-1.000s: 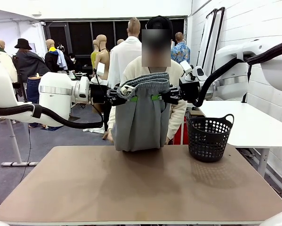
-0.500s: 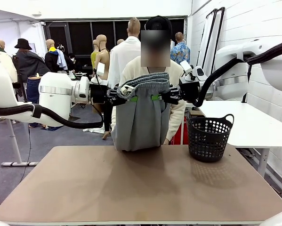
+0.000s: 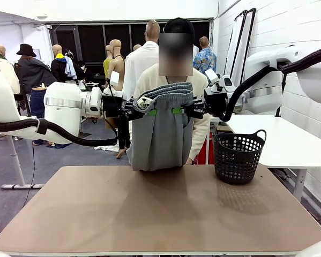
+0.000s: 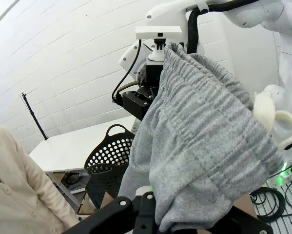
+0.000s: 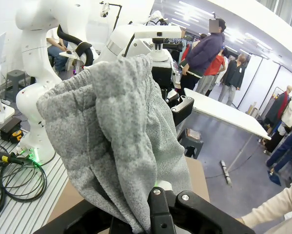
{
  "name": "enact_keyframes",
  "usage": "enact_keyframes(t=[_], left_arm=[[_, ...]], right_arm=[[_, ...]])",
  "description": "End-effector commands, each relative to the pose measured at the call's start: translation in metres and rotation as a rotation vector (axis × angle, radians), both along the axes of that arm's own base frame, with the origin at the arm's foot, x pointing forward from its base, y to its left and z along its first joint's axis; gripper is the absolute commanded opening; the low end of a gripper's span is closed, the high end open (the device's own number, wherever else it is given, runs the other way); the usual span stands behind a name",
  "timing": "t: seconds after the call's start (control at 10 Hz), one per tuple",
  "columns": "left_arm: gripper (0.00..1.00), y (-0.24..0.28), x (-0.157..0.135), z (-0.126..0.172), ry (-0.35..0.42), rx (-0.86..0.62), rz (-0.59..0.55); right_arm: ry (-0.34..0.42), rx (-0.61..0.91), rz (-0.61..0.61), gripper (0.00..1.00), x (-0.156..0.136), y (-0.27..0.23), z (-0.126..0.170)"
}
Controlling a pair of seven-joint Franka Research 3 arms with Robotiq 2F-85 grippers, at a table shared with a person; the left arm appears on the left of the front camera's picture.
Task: Fold the training pants.
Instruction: Release the ends of the Training pants and then grab the overlapped ends.
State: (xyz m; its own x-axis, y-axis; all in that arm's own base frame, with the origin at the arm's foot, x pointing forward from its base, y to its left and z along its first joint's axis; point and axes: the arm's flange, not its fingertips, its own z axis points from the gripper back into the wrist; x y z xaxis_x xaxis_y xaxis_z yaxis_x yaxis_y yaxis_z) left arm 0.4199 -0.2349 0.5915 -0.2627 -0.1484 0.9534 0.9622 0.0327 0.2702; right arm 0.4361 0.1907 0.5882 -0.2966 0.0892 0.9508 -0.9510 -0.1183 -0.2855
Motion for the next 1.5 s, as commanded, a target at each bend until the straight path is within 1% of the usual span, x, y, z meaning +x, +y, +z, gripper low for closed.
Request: enact_keyframes(t=[0.0,1.4], left_arm=[[0.0,-0.0008,-0.0039,0.0031,-0.005,-0.007,0.008],[0.0,-0.0008,-0.0039,0.0031,-0.005,-0.007,0.008]], right_arm=[[-0.001,0.006,0.004,0.0,-0.0012,0.0017,0.0018],[-0.001,0.006,0.004,0.0,-0.0012,0.0017,0.0018]])
